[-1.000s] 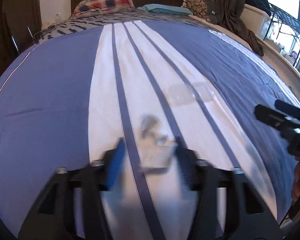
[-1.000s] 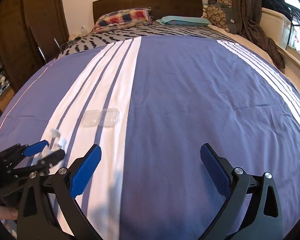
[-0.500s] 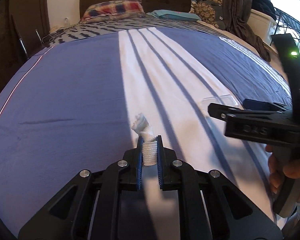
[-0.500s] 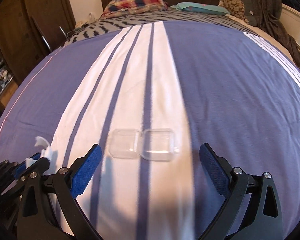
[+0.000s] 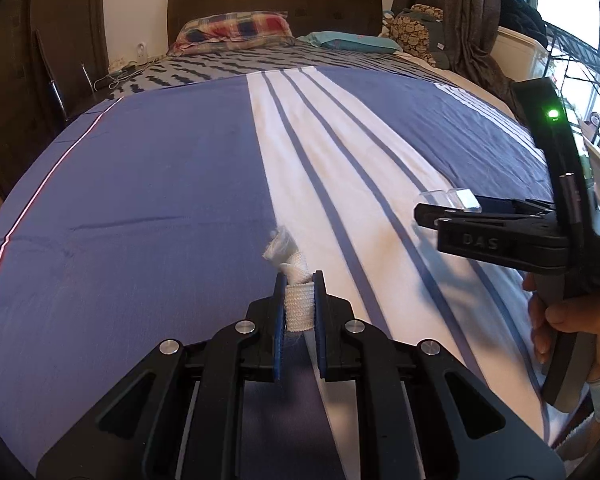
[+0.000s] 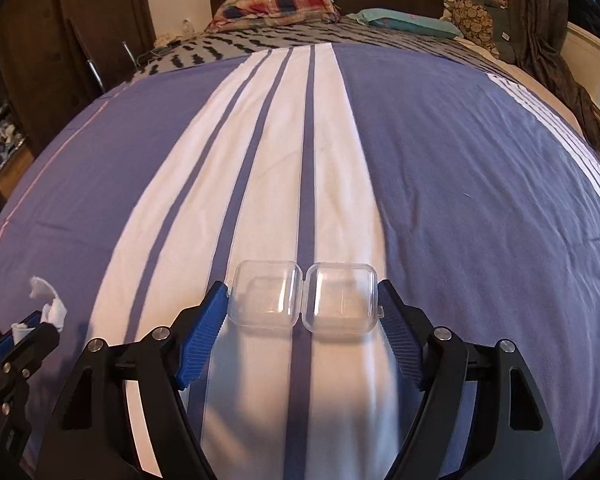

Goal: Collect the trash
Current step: 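Carry the tissue and clear boxes down over the black bin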

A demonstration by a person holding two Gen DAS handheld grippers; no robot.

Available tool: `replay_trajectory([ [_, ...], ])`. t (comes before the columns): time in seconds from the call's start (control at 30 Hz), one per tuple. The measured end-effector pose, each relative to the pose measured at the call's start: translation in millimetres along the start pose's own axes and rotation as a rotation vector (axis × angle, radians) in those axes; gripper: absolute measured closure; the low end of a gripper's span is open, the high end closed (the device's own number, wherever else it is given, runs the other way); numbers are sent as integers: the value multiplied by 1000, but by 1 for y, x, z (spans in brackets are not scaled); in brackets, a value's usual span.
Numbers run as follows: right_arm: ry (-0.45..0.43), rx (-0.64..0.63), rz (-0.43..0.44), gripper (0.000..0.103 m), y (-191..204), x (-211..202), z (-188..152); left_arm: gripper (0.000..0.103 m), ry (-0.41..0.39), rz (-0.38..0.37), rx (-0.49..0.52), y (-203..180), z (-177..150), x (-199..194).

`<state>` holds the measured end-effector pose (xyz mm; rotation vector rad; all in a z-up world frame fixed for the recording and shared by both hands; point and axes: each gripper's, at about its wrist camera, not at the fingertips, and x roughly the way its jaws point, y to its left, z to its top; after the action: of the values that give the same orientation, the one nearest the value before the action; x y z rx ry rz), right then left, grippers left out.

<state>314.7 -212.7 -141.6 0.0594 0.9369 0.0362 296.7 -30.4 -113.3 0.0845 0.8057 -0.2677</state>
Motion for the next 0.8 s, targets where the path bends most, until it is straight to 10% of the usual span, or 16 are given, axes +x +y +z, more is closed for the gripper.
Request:
replay_trajectory([
  [0.8, -184, -22, 149, 27, -21, -204, -173, 92, -72, -126, 58, -80, -137, -156],
])
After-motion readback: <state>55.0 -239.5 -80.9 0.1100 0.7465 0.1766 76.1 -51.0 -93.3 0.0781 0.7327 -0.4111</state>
